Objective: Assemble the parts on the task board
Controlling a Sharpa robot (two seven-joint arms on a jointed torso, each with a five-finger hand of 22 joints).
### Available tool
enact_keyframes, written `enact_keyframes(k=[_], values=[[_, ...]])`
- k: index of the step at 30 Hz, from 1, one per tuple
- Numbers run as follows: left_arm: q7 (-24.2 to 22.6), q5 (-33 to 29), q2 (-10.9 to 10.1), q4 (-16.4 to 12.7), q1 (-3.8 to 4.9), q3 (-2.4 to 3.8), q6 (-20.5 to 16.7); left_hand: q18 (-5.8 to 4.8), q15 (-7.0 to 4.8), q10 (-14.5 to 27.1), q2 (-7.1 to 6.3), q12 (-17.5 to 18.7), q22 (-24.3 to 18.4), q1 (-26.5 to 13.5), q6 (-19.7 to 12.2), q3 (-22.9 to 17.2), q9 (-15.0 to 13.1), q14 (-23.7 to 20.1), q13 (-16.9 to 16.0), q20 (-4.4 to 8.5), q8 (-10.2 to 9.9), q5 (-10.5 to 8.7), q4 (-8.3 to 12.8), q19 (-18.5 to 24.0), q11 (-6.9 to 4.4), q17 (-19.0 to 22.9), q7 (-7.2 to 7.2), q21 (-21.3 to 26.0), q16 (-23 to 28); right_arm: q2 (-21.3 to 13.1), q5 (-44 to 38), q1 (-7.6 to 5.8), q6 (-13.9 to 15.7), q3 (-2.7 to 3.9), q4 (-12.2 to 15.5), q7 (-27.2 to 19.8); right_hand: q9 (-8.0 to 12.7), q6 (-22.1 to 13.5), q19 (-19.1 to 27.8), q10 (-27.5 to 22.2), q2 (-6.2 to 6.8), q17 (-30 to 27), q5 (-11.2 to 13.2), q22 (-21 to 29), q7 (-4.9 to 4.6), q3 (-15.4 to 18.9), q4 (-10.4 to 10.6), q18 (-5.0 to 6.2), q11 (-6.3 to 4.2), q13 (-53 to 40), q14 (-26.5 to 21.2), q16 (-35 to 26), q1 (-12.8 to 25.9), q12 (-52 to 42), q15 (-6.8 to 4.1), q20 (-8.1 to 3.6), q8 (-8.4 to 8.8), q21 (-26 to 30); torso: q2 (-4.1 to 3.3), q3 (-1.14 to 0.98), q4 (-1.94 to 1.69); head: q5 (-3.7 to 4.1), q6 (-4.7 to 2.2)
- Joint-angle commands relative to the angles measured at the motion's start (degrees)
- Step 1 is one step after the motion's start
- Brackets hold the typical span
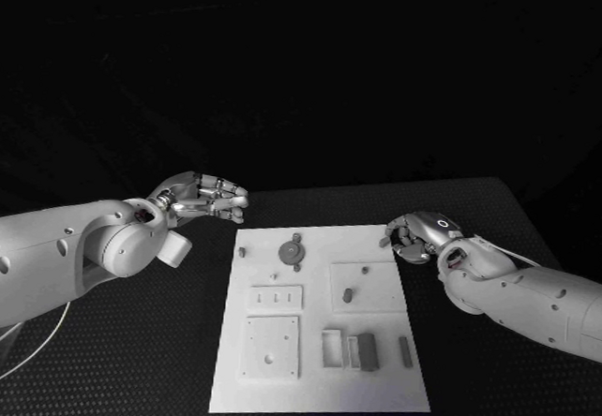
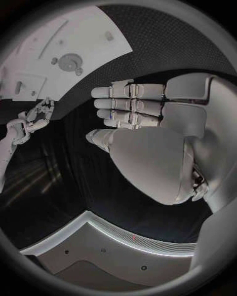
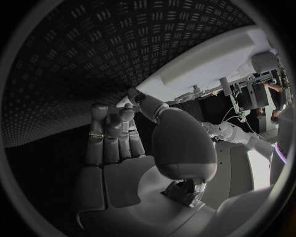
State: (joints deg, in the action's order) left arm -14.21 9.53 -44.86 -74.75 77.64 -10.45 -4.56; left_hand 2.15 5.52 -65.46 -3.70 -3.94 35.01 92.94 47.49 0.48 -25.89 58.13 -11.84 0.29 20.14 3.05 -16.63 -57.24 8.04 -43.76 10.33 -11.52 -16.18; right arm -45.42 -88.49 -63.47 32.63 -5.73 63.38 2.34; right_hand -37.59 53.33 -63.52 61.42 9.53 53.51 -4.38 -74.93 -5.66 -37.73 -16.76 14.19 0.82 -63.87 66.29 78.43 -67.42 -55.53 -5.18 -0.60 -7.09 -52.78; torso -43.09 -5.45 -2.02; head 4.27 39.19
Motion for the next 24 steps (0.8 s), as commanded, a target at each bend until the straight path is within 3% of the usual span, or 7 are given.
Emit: enact_keyframes(k=[1,8,15,24], values=[[-0.4,0.1,0.1,0.0,0.01,0.04,0.8,1.03,-0.07,0.3,-0.17,0.2,0.1,0.3,-0.2,0.3,0.1,0.4,-0.1,-0.03,-0.3,0.05,0.0,-0.6,-0.1,-0.1,0.25,0.2,0.2,-0.1,-0.1,0.06,0.7,0.0,0.4,-0.4,0.1,-1.9,-0.1,0.1,-0.36,0.1,0.0,-1.2,-2.06,-0.4,0.0,0.81,0.43,0.0,0.1,0.4,0.2,-0.3,0.25,-0.14,0.09,-0.2,0.03,-0.02,0.02,-0.05,-0.07],[-0.4,0.1,0.1,0.0,0.01,0.04,0.8,1.03,-0.07,0.3,-0.17,0.2,0.1,0.4,-0.2,0.3,0.1,0.4,-0.1,-0.03,-0.3,0.05,0.0,-0.6,-0.1,-0.1,0.25,0.2,0.2,-0.9,-0.1,0.05,1.1,0.31,2.0,-0.6,0.1,-1.9,-0.2,0.2,-0.24,0.0,0.0,-1.2,-2.11,-0.4,0.0,0.81,0.47,0.0,0.1,0.4,0.1,-0.3,0.29,-0.18,0.05,-0.3,0.04,-0.03,0.01,-0.07,-0.12],[-0.4,0.1,0.1,-0.1,0.01,0.04,0.8,1.03,-0.07,0.3,-0.17,0.1,0.1,0.4,-0.2,0.3,0.0,0.5,-0.1,-0.03,-0.3,0.05,0.0,-0.6,-0.1,-0.1,0.25,0.2,0.3,-2.1,-0.2,-0.01,1.4,1.2,3.1,-0.5,0.2,-1.9,-0.2,0.2,-0.15,0.0,0.0,-1.2,-2.14,-0.5,0.0,0.81,0.5,0.0,0.2,0.4,0.1,-0.4,0.32,-0.21,0.04,-0.3,0.02,0.01,0.16,0.02,-0.27],[-0.4,0.1,0.0,-0.1,0.01,0.04,0.8,1.03,-0.07,0.3,-0.19,0.1,0.1,0.4,-0.2,0.3,0.0,0.5,-0.1,-0.03,-0.3,0.05,0.0,-0.6,-0.1,-0.1,0.25,0.2,0.3,-2.1,-0.2,-0.03,0.5,1.29,3.7,-0.5,0.2,-1.8,-0.3,0.3,-0.11,0.0,0.0,-1.1,-2.19,-0.5,0.0,0.81,0.54,0.0,0.2,0.5,0.1,-0.4,0.36,-0.24,-0.03,-0.4,0.02,-0.05,0.01,0.1,-0.33]])
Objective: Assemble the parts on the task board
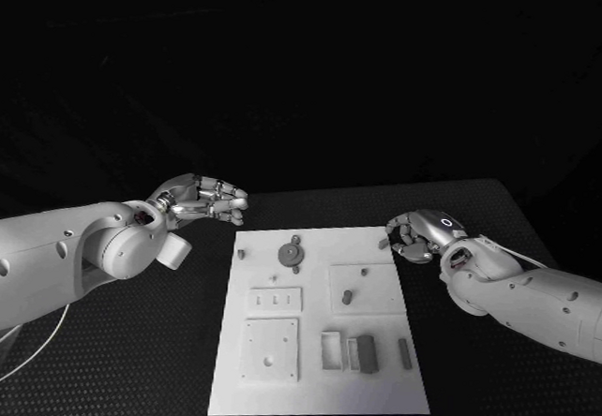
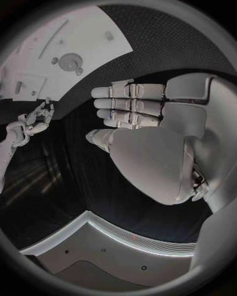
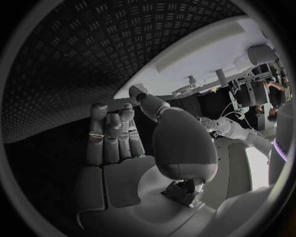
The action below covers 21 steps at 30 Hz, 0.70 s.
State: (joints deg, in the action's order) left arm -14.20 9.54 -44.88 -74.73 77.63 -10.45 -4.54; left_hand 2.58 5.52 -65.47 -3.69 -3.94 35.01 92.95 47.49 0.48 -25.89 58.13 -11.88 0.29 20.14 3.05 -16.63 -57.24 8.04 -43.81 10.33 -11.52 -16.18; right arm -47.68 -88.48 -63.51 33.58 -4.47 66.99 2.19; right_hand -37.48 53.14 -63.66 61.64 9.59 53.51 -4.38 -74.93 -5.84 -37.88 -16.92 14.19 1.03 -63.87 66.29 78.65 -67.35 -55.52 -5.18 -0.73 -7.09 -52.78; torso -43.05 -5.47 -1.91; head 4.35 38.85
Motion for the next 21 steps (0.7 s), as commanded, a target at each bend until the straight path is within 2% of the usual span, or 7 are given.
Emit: enact_keyframes(k=[1,21], values=[[-0.4,0.1,0.0,-0.1,0.02,0.04,0.7,0.6,-0.07,0.3,-0.19,0.1,0.1,0.4,-0.2,0.3,0.0,0.5,-0.1,-0.03,-0.3,0.05,0.0,-0.6,-0.1,-0.1,0.25,0.2,0.3,0.2,-0.3,0.01,-0.7,0.03,-0.1,-0.4,0.1,-1.6,-0.1,0.1,-0.17,0.0,0.0,-1.1,-2.01,-0.4,0.1,0.81,0.34,0.0,0.2,0.2,0.0,-0.4,0.37,-0.12,-0.04,-0.4,-0.04,-0.04,-0.13,0.06,0.01],[-0.4,0.1,0.1,-0.1,0.02,0.04,0.8,0.59,-0.07,0.3,-0.19,0.1,0.1,0.4,-0.2,0.3,0.0,0.5,-0.1,-0.03,-0.3,0.05,0.0,-0.6,-0.1,-0.1,0.25,0.3,0.3,2.3,-0.5,0.01,-1.4,0.02,-2.7,0.1,0.1,-1.3,-0.2,0.1,-0.21,0.0,0.0,-1.1,-2.12,-0.4,0.2,0.81,0.44,0.0,0.3,0.3,0.1,-0.4,0.47,-0.13,-0.2,-0.4,-0.05,0.0,-0.19,-0.03,0.06]])
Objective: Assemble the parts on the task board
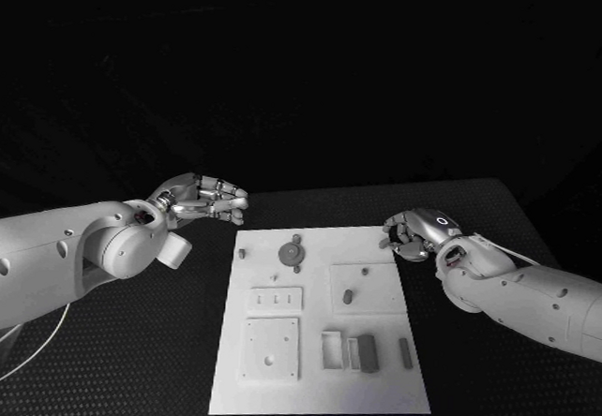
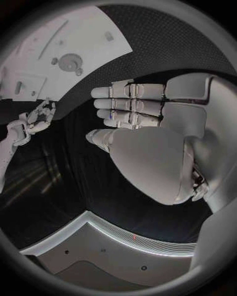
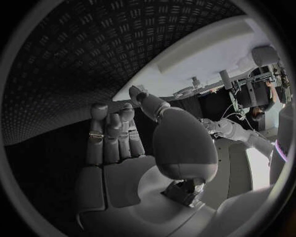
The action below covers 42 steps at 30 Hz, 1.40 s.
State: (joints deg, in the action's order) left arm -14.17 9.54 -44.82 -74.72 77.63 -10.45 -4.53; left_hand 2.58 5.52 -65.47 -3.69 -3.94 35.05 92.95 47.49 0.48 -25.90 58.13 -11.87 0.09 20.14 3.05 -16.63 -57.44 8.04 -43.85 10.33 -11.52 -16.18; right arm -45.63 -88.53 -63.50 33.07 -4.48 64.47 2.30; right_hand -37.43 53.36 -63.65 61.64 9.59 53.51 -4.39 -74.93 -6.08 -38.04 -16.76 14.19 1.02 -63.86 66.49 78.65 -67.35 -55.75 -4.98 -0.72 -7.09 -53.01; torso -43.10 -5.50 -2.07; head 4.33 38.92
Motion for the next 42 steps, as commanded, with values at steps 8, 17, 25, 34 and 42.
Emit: enact_keyframes(k=[8,17,25,34,42], values=[[-0.4,0.1,0.1,-0.1,0.02,0.04,0.8,0.59,-0.07,0.3,-0.19,0.1,0.1,0.4,-0.2,0.4,0.0,0.5,-0.1,0.17,-0.3,0.05,0.0,-0.4,-0.1,-0.1,0.25,0.3,0.3,0.7,-0.6,0.0,-0.7,0.03,-0.7,0.1,0.1,-1.4,-0.2,0.1,-0.3,0.0,0.0,-1.1,-1.91,-0.3,0.0,0.81,0.48,0.0,0.1,0.3,0.1,-0.3,0.3,-0.16,-0.28,-0.2,0.01,0.0,0.12,-0.17,0.05],[-0.3,0.1,0.0,-0.2,0.02,0.04,0.8,0.59,-0.07,0.3,-0.18,0.1,0.1,0.4,-0.2,0.4,0.0,0.5,-0.1,0.17,-0.3,0.05,0.0,-0.4,-0.1,-0.1,0.25,0.3,0.4,1.1,-0.6,0.0,-0.3,0.03,-1.1,0.2,0.1,-1.3,-0.2,0.2,-0.48,0.0,0.0,-1.1,-1.98,-0.3,0.0,0.81,0.54,0.0,0.2,0.3,0.3,-0.3,0.37,-0.16,-0.36,-0.3,0.01,-0.01,0.02,-0.17,0.08],[-0.3,0.1,0.0,-0.2,0.02,0.04,0.8,0.59,-0.07,0.3,-0.17,0.1,0.1,0.4,-0.2,0.4,0.0,0.5,-0.1,0.17,-0.3,0.05,0.0,-0.4,-0.1,-0.2,0.25,0.3,0.4,1.5,-1.1,0.0,0.3,0.04,-2.0,0.4,0.2,-1.1,-0.4,0.3,-0.77,0.0,0.0,-1.1,-2.03,-0.4,0.0,0.81,0.59,0.1,0.3,0.4,0.4,-0.4,0.42,-0.19,-0.49,-0.4,0.0,-0.01,0.05,-0.18,0.09],[-0.3,0.1,-0.1,-0.2,0.02,0.04,0.8,0.59,-0.07,0.3,-0.16,0.1,0.1,0.4,-0.2,0.4,0.0,0.5,-0.1,0.17,-0.3,0.05,0.0,-0.4,-0.1,-0.2,0.25,0.3,0.4,1.8,-1.3,-0.01,0.5,0.04,-2.3,0.4,0.2,-0.8,-0.5,0.4,-1.08,-0.1,0.0,-1.1,-2.02,-0.4,0.1,0.81,0.59,0.1,0.4,0.4,0.6,-0.5,0.43,-0.22,-0.65,-0.5,0.03,0.02,0.04,-0.22,0.06],[-0.3,0.1,0.0,-0.1,0.02,0.04,0.9,0.59,-0.08,0.3,-0.15,0.1,0.1,0.4,-0.2,0.4,0.0,0.5,-0.1,0.17,-0.3,0.05,0.0,-0.4,-0.11,-0.2,0.25,0.3,0.4,2.0,-1.5,-0.02,1.1,0.05,-2.3,0.6,0.3,-0.4,-0.7,0.6,-1.61,-0.1,0.0,-1.0,-1.94,-0.6,0.2,0.81,0.51,0.2,0.7,0.5,1.1,-0.6,0.36,-0.26,-0.93,-0.6,0.03,0.01,0.04,-0.27,0.02]])
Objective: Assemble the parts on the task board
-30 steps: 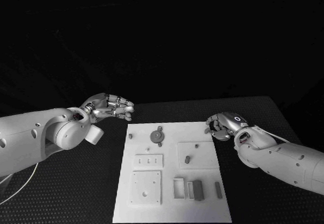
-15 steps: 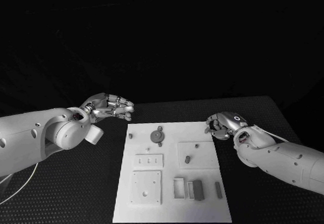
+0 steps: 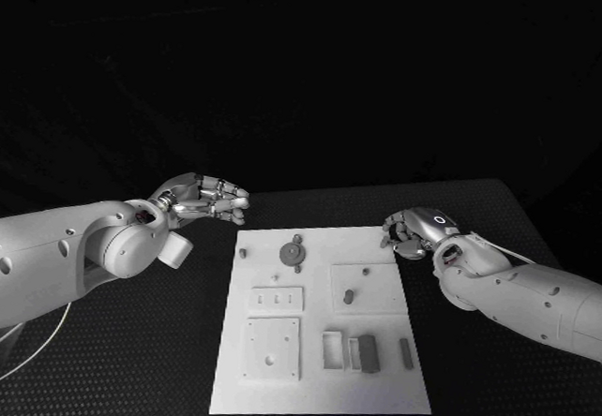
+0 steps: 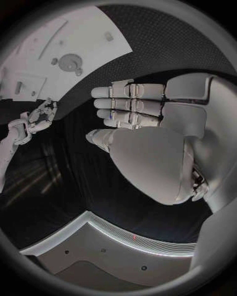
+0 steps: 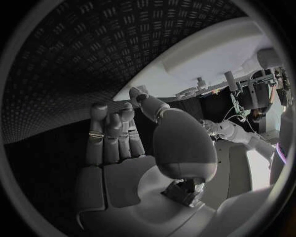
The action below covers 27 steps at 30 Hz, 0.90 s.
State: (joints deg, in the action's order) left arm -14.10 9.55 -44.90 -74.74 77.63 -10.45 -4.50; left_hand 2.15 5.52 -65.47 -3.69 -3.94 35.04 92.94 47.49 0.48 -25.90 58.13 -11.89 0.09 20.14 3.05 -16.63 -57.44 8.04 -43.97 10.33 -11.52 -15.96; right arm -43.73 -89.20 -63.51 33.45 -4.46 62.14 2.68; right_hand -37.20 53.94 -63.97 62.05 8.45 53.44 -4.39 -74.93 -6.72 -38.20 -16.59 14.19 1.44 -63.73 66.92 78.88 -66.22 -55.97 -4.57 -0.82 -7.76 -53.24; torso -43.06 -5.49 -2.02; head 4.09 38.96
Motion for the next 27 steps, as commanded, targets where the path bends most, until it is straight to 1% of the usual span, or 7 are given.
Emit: enact_keyframes(k=[1,9,18,21,27], values=[[-0.4,0.1,0.1,-0.1,0.02,0.04,0.8,1.01,-0.08,0.3,-0.15,0.1,0.1,0.4,-0.2,0.4,0.0,0.5,-0.1,0.17,-0.3,0.05,0.0,-0.4,-0.11,-0.1,0.25,0.3,0.2,0.2,-0.9,-0.01,0.7,0.04,0.0,0.2,0.1,-1.0,-0.4,0.2,-0.46,-0.1,0.0,-1.0,-1.29,-0.4,0.1,0.81,0.1,0.1,0.3,0.3,-0.1,-0.4,-0.06,-0.15,-0.27,-0.4,-0.02,0.0,0.0,-0.02,-0.02],[-0.4,0.1,0.2,0.0,0.02,0.04,0.8,1.01,-0.08,0.3,-0.14,0.1,0.1,0.4,-0.2,0.4,0.0,0.5,-0.1,0.18,-0.3,0.05,0.0,-0.4,-0.11,-0.1,0.25,0.3,0.2,0.6,-1.1,-0.11,0.9,0.04,-0.6,0.3,0.1,-0.8,-0.5,0.3,-0.58,-0.1,0.0,-1.0,-1.24,-0.5,0.1,0.81,0.05,0.1,0.4,0.3,0.2,-0.4,-0.1,-0.19,-0.39,-0.4,-0.02,0.02,0.0,-0.07,-0.01],[-0.4,0.1,0.2,0.1,0.01,0.04,0.8,1.01,-0.08,0.3,-0.14,0.1,0.1,0.4,-0.2,0.4,0.0,0.5,-0.1,0.18,-0.3,0.05,0.0,-0.4,-0.11,-0.1,0.24,0.3,0.2,0.8,-1.4,-0.23,1.0,0.04,-1.1,0.6,0.2,-0.7,-0.7,0.4,-0.74,-0.1,0.0,-1.0,-1.21,-0.6,0.3,0.81,0.01,0.2,0.5,0.3,0.6,-0.5,-0.14,-0.21,-0.47,-0.5,-0.04,0.09,-0.09,-0.06,-0.11],[-0.4,0.1,0.1,0.1,0.01,0.04,0.8,1.01,-0.08,0.3,-0.13,0.1,0.1,0.4,-0.2,0.4,0.0,0.5,-0.1,0.18,-0.3,0.05,0.0,-0.4,-0.11,-0.1,0.25,0.3,0.3,0.8,-1.4,-0.23,1.1,0.04,-1.1,0.6,0.2,-0.7,-0.7,0.4,-0.75,-0.1,0.0,-1.0,-1.2,-0.6,0.3,0.81,0.01,0.2,0.5,0.3,0.6,-0.5,-0.14,-0.22,-0.48,-0.5,-0.02,0.09,-0.05,-0.06,-0.09],[-0.4,0.1,0.1,0.1,0.01,0.04,0.8,1.01,-0.08,0.3,-0.14,0.1,0.1,0.4,-0.2,0.4,0.0,0.5,-0.1,0.18,-0.3,0.05,0.0,-0.4,-0.11,-0.1,0.24,0.3,0.3,0.4,-1.3,-0.23,1.3,0.04,-0.5,0.3,0.2,-0.7,-0.7,0.4,-0.75,-0.2,0.0,-1.0,-1.19,-0.7,0.3,0.81,0.0,0.2,0.6,0.3,0.6,-0.5,-0.15,-0.23,-0.5,-0.5,0.02,0.01,0.07,-0.19,-0.13]])
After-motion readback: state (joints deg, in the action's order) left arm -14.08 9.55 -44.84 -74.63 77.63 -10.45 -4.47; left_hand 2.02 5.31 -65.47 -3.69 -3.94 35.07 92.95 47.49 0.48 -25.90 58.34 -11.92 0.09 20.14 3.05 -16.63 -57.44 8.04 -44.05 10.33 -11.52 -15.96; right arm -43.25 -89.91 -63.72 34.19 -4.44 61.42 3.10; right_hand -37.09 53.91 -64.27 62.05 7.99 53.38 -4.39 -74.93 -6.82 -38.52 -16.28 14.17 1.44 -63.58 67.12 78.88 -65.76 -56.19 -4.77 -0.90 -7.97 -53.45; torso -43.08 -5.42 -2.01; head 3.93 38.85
